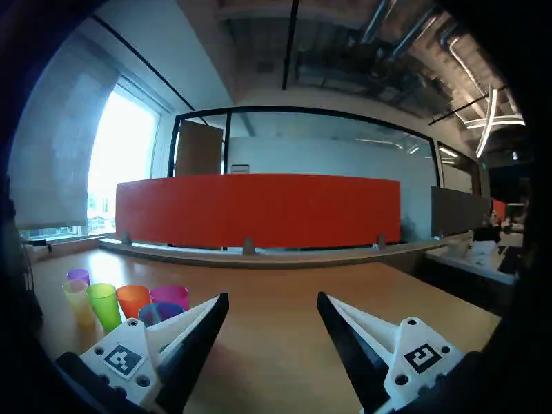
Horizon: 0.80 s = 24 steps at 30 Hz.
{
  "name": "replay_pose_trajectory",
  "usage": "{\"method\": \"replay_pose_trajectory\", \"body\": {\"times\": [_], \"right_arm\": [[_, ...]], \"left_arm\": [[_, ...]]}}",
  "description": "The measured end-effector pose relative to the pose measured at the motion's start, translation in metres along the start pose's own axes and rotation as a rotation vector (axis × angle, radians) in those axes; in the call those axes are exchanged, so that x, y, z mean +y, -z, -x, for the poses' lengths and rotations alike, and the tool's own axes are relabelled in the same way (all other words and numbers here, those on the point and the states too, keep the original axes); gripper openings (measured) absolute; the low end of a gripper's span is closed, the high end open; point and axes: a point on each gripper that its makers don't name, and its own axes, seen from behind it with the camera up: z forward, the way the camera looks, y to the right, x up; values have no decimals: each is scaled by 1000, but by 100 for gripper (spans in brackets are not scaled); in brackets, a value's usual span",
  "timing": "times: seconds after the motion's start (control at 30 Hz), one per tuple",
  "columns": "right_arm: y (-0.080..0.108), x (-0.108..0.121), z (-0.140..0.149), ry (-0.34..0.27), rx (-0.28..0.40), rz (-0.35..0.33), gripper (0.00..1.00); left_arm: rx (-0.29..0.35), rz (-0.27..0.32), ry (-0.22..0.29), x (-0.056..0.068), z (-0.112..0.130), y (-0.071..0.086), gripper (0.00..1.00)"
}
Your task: Pour water
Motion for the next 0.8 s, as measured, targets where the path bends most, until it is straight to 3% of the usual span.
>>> {"method": "replay_pose_trajectory", "body": {"times": [0.4, 0.8], "right_arm": [[-2, -3, -30, 8, -6, -28, 99], [-7, -7, -55, 5, -34, -49, 99]], "left_arm": [[-44, 33, -15, -1, -28, -5, 85], [-52, 87, -4, 7, -60, -16, 85]]}}
